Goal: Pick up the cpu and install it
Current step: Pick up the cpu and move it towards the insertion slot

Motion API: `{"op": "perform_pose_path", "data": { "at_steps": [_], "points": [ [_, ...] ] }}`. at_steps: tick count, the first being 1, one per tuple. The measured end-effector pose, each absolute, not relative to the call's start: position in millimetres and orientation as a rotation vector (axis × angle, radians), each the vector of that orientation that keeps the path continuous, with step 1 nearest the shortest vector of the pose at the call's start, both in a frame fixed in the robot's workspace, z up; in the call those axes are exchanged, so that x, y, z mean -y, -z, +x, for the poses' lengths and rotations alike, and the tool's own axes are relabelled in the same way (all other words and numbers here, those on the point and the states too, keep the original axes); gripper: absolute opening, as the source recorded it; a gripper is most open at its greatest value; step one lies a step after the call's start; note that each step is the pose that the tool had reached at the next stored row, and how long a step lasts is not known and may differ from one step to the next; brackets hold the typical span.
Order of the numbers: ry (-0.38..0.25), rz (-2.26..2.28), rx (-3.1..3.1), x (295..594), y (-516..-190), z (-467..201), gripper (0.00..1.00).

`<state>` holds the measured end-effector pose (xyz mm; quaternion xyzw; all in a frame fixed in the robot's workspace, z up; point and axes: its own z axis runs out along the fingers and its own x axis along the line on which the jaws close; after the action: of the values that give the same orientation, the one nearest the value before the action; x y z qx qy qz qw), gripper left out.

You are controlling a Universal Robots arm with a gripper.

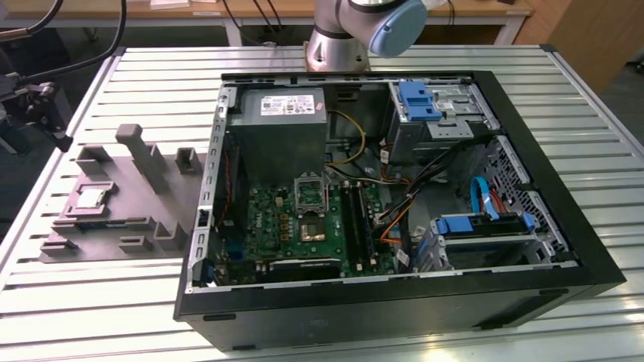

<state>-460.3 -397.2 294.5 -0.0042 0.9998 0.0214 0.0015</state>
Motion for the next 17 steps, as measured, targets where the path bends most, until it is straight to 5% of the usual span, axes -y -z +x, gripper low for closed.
{"op": "perform_pose_path", "data": {
  "at_steps": [17],
  "points": [
    [-0.067,0.003,-3.138,397.4,-286.5,-460.3,0.6]
  ]
}}
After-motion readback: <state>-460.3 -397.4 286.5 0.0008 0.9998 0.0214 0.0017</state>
